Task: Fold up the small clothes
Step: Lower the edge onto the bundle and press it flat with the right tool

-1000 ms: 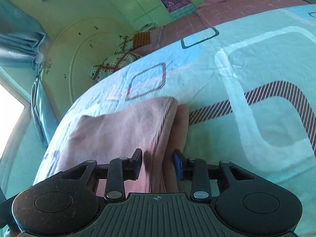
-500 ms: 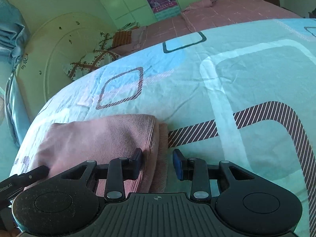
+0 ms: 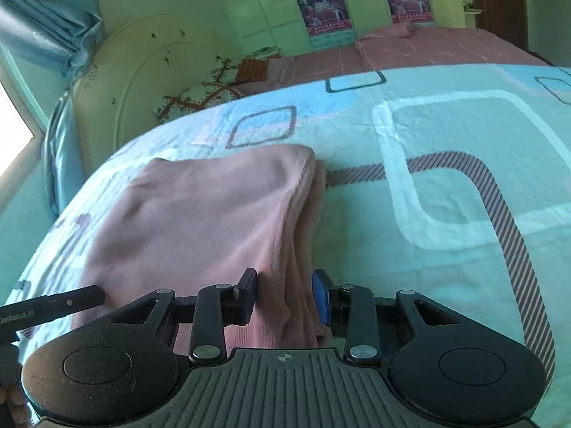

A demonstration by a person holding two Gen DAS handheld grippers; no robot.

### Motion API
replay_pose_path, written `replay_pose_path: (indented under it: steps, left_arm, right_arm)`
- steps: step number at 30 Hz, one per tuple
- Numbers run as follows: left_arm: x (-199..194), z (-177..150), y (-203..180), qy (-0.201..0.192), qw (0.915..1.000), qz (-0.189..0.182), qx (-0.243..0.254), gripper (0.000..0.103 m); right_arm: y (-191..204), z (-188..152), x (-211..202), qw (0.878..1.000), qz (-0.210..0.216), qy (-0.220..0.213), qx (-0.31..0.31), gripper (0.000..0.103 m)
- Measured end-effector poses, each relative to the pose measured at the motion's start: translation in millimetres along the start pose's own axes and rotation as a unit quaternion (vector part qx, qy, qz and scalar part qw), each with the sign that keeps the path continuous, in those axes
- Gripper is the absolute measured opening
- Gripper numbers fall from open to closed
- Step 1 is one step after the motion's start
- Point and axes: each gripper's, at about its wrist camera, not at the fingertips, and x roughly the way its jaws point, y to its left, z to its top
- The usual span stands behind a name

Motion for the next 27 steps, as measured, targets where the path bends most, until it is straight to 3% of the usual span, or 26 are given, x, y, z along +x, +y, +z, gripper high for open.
replay_pose_path:
  steps: [2, 6, 11, 18, 21, 23, 27]
  left_arm:
    - [3, -6, 3, 0.003, 1.0, 0.002, -0.005, 0.071]
    - [-2, -12, 3, 0.002, 1.0, 0.007, -0.007, 0.071]
    - [-12, -20, 0, 0.0, 0.9999, 0.011, 0.002, 0.07]
    - [-9, -31, -3, 0.001, 0.9996, 0.021, 0.021, 0.073]
    - [-8, -31, -5, 0.002, 0.9993, 0.025, 0.026, 0.084]
    - [-7, -32, -5, 0.007, 0.9989, 0.032, 0.034, 0.097]
    - [-4, -35, -4, 0.019, 0.9981, 0.04, 0.042, 0.102]
  right_arm:
    - [-8, -7, 9, 1.0, -0.016, 0.011, 0.011, 0.034]
    - [-14, -11, 3, 0.999, -0.009, 0.009, 0.048, 0.034]
    - [-1, -24, -17, 0.999, 0.001, -0.004, 0.035, 0.034]
    - [-5, -47, -7, 0.999, -0.035, 0.014, 0.028, 0.034]
    - [-1, -49, -8, 0.999, -0.043, 0.014, 0.023, 0.034]
    - [-1, -53, -7, 0.999, -0.047, 0.011, 0.02, 0.034]
    - [2, -52, -6, 0.998, -0.055, 0.016, 0.019, 0.036]
